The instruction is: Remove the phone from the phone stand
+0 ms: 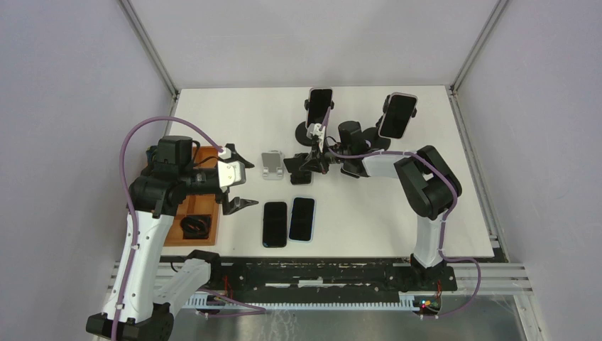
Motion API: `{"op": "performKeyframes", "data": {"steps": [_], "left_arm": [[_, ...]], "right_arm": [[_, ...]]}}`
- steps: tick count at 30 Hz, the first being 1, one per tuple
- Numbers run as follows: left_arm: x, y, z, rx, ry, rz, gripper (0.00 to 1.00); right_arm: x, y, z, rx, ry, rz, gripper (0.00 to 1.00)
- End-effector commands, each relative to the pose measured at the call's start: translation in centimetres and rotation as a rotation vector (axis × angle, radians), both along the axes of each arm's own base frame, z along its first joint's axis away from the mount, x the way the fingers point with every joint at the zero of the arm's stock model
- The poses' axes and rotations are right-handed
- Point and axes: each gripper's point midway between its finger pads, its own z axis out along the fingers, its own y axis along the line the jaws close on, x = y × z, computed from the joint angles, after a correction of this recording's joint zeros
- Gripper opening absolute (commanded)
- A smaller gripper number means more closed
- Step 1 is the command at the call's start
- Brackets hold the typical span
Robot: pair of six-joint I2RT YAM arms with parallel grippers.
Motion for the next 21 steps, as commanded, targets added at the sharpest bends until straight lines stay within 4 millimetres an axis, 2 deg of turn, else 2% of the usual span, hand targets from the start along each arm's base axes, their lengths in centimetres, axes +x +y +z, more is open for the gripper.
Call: {"op": "performKeyframes", "data": {"steps": [1,4,6,9,16,17,18,19,21], "left_arm": [[-0.1,-0.5,1.7,-0.042,-0.018,-0.017,1.00],[0.0,-0.5,1.8,-0.042,-0.019,-0.019,1.00],[0.0,-0.6,1.8,-0.044,-0.014,-0.022,1.00],[-0.3,-0.6,1.7,-0.044,-0.004,-0.032,1.00],[-0.7,-0.6,1.7,-0.045,-0.007,-0.039,1.00],[-0.7,-0.6,1.8,-0.046,-0.010,-0.040,1.00],[-0.8,-0.6,1.9,-0.048,-0.013,-0.041,1.00],[-0.9,-0.7,2.0,-0.050,-0.015,-0.043,1.00],[-1.0,-0.6,2.2,-0.052,-0.023,-0.042,1.00]], "right_arm": [[0.9,0.2,0.5,-0.004,-0.062,0.062,0.03],[1.0,-0.1,-0.4,-0.035,-0.049,0.057,0.19],[1.6,-0.2,-0.7,-0.049,-0.054,0.034,0.25],[2.0,-0.2,0.1,-0.041,-0.064,-0.001,0.33],[3.2,-1.5,4.6,-0.043,-0.148,-0.138,0.51],[2.9,-1.7,5.4,-0.035,-0.154,-0.143,0.58],[2.4,-1.9,6.2,-0.026,-0.157,-0.148,0.70],[1.9,-2.1,6.9,-0.018,-0.158,-0.152,0.77],[0.1,-2.5,8.4,0.013,-0.154,-0.133,0.81]]}}
